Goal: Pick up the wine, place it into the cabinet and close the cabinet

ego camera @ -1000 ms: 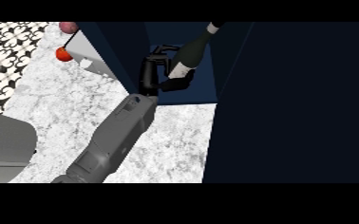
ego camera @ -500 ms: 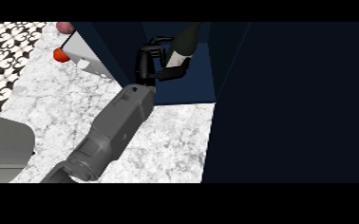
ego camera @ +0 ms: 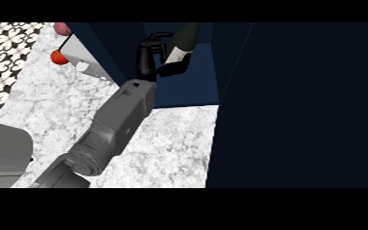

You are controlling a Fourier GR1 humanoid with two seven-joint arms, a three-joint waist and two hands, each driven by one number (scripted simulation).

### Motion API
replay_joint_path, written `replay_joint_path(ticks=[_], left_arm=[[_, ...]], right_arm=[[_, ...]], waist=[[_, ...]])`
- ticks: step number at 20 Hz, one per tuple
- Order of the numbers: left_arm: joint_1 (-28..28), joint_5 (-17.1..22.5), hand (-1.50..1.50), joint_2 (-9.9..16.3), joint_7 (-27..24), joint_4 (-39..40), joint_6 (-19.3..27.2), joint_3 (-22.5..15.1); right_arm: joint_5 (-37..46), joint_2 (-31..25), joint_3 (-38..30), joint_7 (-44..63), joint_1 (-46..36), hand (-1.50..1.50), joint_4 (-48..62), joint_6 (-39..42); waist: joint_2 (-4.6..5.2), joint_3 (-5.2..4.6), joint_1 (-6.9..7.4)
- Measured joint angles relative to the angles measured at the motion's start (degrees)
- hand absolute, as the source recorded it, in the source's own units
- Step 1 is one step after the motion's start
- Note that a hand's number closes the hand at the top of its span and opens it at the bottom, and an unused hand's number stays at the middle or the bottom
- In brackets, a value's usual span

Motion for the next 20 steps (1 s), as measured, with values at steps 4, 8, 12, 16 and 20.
replay_joint_path(ticks=[4,8,12,16,20], left_arm=[[-1.68,-1.02,1.5,0.45,0.58,2.92,1.56,0.05],[-2.51,-1.62,1.5,0.22,1.41,4.89,1.73,0.16],[-3.36,-1.84,1.5,0.95,2.59,6.4,2.34,0.46],[-3.63,-1.55,1.5,1.21,3.63,7.2,2.8,1.11],[-2.5,0.71,1.5,0.9,3.0,5.89,-0.47,3.63]], right_arm=[[-0.03,0.2,0.37,-0.03,-0.08,-1.5,-0.04,-0.01],[-0.11,0.15,0.59,0.14,-1.07,-1.5,0.17,0.07],[-0.14,0.59,0.77,-0.38,-1.3,-1.5,0.31,0.08],[-0.35,0.65,0.42,-0.57,-1.7,-1.5,0.39,0.32],[-0.44,0.8,0.39,-0.72,-1.95,-1.5,0.42,0.46]], waist=[[0.2,0.01,-0.5],[0.39,0.0,-0.77],[0.72,0.02,-1.43],[0.89,0.05,-1.92],[1.06,-0.03,-2.05]])
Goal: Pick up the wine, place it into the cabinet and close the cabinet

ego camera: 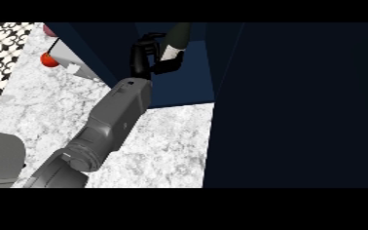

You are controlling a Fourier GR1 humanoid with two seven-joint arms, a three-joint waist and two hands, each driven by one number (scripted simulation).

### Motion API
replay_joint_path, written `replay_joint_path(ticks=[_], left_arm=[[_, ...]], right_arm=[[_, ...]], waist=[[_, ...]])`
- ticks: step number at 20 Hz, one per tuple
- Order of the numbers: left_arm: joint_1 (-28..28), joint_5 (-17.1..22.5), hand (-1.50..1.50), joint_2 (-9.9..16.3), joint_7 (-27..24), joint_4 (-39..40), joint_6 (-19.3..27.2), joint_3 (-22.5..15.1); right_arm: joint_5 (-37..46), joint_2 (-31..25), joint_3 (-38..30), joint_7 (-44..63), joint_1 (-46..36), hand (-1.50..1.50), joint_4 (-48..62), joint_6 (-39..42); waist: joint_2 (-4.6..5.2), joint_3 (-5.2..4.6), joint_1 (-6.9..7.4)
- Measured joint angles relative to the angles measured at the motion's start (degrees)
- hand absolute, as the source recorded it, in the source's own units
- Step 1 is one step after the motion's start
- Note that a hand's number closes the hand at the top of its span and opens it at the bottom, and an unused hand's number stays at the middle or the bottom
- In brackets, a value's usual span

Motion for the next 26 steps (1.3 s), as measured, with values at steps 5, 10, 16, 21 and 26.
replay_joint_path(ticks=[5,10,16,21,26], left_arm=[[2.16,2.4,1.5,-0.94,-0.4,-0.6,-4.62,2.61],[5.02,4.3,1.5,-1.29,-0.67,-0.9,-8.56,4.04],[7.74,5.88,1.5,-1.4,-2.18,-1.5,-11.53,4.34],[10.35,7.25,1.5,-1.42,-2.84,-1.49,-13.19,4.05],[12.94,8.03,1.5,-1.23,-4.5,-1.8,-13.62,3.02]], right_arm=[[-0.22,0.41,0.56,0.21,-0.27,-1.5,0.07,-0.06],[-0.43,1.06,0.67,0.3,-0.91,-1.5,0.23,-0.22],[-1.32,1.66,1.08,-0.48,-0.59,-1.5,0.63,0.39],[-2.11,2.02,1.17,-0.43,-1.56,-1.5,1.1,0.32],[-2.49,2.44,1.25,-0.53,-1.24,-1.5,0.91,0.3]], waist=[[0.12,-0.07,-0.43],[0.13,-0.1,-1.21],[0.16,-0.11,-2.23],[0.15,-0.17,-3.33],[-0.04,-0.17,-3.92]])
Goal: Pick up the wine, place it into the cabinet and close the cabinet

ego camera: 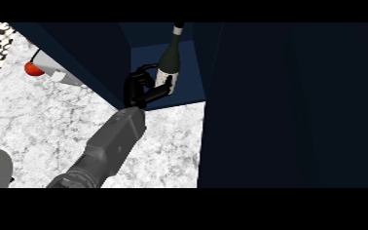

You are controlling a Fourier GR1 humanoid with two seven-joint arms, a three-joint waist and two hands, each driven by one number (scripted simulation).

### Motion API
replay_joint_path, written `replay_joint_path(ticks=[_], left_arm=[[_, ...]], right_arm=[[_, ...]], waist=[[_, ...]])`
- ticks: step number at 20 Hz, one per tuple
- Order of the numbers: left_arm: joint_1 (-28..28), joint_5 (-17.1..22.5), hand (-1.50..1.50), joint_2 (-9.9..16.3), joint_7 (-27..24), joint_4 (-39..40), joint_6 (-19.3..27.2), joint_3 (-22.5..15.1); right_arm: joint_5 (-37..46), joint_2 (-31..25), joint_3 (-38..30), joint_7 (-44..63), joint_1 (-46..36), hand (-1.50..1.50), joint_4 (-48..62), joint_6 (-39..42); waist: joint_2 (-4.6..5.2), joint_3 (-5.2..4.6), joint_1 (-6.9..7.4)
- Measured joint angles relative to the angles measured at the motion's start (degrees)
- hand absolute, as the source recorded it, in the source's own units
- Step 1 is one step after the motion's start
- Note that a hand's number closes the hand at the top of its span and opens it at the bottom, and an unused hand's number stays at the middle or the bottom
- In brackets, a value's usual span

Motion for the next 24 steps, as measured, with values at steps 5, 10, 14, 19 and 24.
replay_joint_path(ticks=[5,10,14,19,24], left_arm=[[0.16,1.06,1.5,0.23,-0.12,-0.59,1.85,-1.02],[-0.4,1.66,1.5,0.19,0.22,-1.08,3.55,-2.38],[-0.82,2.41,1.5,-0.04,0.86,-1.55,4.41,-3.28],[-3.44,3.33,1.5,-0.15,2.45,-2.13,6.2,-3.99],[-5.92,4.44,1.5,-0.19,3.84,-2.34,8.38,-4.4]], right_arm=[[-0.28,0.46,0.61,-0.71,0.61,-1.5,0.19,0.65],[-0.8,0.41,0.25,-0.74,0.21,-1.5,0.34,0.9],[-1.17,0.54,0.04,-0.98,0.4,-1.5,0.75,1.05],[-1.81,0.32,-0.84,-1.43,1.17,-1.5,0.78,1.47],[-2.41,0.18,-1.37,-1.9,1.72,-1.5,0.93,1.82]], waist=[[0.04,0.03,-0.88],[0.16,0.02,-1.32],[0.29,-0.02,-1.28],[0.3,0.01,-0.85],[0.38,0.04,-0.78]])
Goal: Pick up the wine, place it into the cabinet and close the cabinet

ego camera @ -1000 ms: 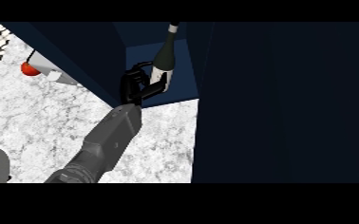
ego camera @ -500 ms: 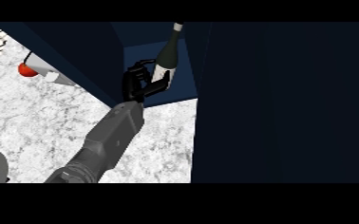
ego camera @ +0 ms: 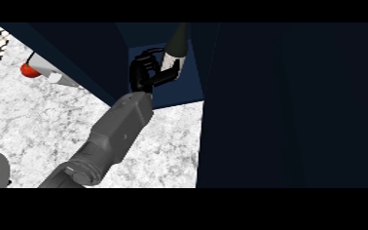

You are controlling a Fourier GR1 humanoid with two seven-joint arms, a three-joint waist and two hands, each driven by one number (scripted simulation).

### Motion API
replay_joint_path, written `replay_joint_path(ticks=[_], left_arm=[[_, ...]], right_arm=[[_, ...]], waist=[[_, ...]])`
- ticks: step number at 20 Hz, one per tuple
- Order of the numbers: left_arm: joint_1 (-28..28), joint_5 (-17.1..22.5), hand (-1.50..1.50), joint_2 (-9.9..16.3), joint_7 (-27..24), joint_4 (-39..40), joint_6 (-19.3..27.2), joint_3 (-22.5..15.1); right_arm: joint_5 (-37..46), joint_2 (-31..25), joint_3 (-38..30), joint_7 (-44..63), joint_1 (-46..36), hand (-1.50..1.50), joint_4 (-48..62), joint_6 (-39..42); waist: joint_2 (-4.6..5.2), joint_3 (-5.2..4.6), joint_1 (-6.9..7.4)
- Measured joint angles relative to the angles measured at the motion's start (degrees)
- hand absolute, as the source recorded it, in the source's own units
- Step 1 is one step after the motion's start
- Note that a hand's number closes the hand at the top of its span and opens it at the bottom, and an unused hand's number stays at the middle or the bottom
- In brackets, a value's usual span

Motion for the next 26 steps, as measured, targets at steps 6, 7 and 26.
replay_joint_path(ticks=[6,7,26], left_arm=[[-3.26,0.44,1.5,-0.01,1.27,0.64,1.97,-0.33],[-3.67,0.45,1.5,-0.02,1.44,0.86,2.24,-0.37],[-9.77,-3.42,1.5,2.54,6.41,6.78,8.54,-3.21]], right_arm=[[0.05,-0.21,-0.42,-0.81,1.48,-1.5,-0.17,0.57],[-0.15,-0.45,-1.05,-1.07,1.59,-1.5,0.06,0.8],[-0.45,-1.24,-2.18,-2.12,2.98,-1.5,-0.18,2.03]], waist=[[0.13,0.05,0.46],[0.17,0.07,0.69],[0.85,0.2,1.46]])
